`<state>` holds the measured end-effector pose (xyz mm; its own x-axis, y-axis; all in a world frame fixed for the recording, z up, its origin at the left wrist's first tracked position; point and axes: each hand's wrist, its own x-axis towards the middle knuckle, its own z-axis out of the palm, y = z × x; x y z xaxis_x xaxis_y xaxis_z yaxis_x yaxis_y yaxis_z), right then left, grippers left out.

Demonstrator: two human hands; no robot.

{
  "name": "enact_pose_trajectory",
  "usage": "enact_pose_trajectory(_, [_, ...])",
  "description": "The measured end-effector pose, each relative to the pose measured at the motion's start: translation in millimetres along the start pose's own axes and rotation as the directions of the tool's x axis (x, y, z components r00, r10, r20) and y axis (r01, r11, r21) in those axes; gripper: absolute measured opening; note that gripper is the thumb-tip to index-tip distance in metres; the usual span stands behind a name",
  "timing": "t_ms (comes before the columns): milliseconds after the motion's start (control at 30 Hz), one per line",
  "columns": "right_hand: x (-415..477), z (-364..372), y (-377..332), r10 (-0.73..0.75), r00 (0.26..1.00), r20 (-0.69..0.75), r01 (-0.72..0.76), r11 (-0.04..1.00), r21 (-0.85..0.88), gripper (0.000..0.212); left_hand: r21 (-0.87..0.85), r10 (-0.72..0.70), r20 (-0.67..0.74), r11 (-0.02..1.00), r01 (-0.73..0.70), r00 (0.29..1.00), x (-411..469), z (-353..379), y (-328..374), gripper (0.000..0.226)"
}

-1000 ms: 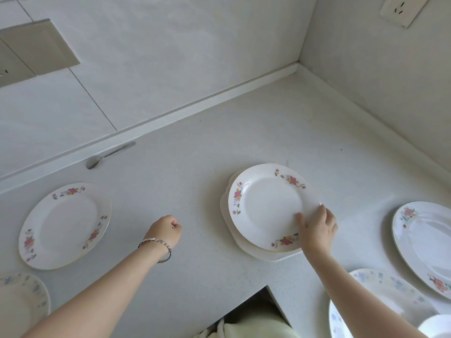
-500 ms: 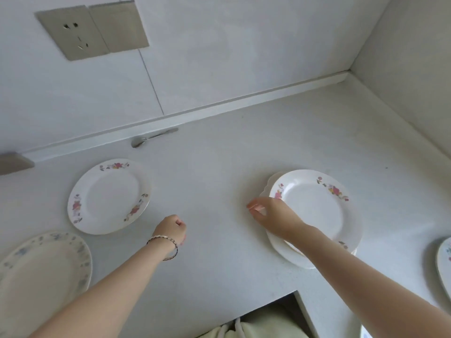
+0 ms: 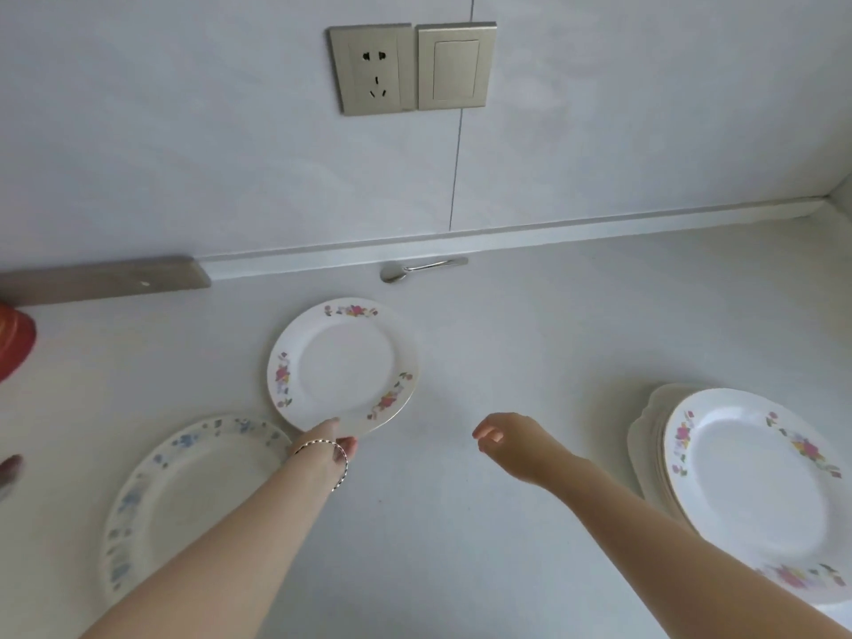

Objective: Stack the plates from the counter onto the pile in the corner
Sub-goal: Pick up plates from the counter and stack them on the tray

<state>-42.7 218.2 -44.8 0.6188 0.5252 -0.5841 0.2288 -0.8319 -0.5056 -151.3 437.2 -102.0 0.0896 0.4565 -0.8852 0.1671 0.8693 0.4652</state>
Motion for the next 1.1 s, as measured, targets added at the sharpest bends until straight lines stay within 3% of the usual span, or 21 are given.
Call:
enact_pose_trajectory(100, [1.4, 5.0, 7.2, 0.048, 0.998, -0.028, -0.048, 0.999, 0.009, 0.028, -0.068, 0.028, 0.065, 0.997, -0.023, 0.998, 0.9, 4.0, -6.6, 0.020])
enact_pose_trajectory(200, [-4.6, 6.3, 17.5, 0.092, 0.994, -0.063, -0.090, 0.995, 0.040, 0.027, -0.055, 0.117, 0.089, 0.992, -0.112, 0.989, -8.9, 12.3, -5.6, 0.005])
enact_pose_trajectory(267, [-11.0, 6.5, 25.2, 0.113, 0.990, -0.078, -0.109, 0.992, 0.056, 0.027, -0.048, 0.158, 0.065, 0.987, -0.155, 0.985, -12.3, 14.8, 1.6, 0.018])
enact_pose_trajectory(367, [-23.0, 2.9, 38.8, 0.135, 0.984, -0.119, -0.123, 0.987, 0.104, 0.025, 0.010, 0.171, 0.083, 0.985, -0.172, 0.982, -26.0, 14.3, 8.0, 0.019])
enact_pose_trajectory(567, [-59.8, -25.4, 85.2, 0.197, 0.945, -0.261, -0.144, 0.967, 0.210, 0.023, 0.240, 0.188, 0.343, 0.930, -0.279, 0.921, -79.3, 38.9, -13.1, 0.024])
enact_pose_trajectory(700, [-96.1, -52.0, 131.4, 0.288, 0.873, -0.394, -0.188, 0.944, 0.272, 0.023, 0.370, 0.151, 0.534, 0.843, -0.390, 0.832, -124.6, 81.5, -49.0, 0.029])
enact_pose_trajectory(867, [-143.9, -83.4, 205.9, 0.450, 0.744, -0.494, -0.297, 0.885, 0.358, 0.024, 0.504, 0.065, 0.674, 0.689, -0.521, 0.736, -179.4, 128.0, -118.1, 0.024])
enact_pose_trajectory(1100, [-189.6, -96.4, 288.7, 0.561, 0.636, -0.529, -0.337, 0.819, 0.464, 0.024, 0.649, -0.101, 0.653, 0.586, -0.485, 0.751, -212.2, 170.6, -211.7, 0.026])
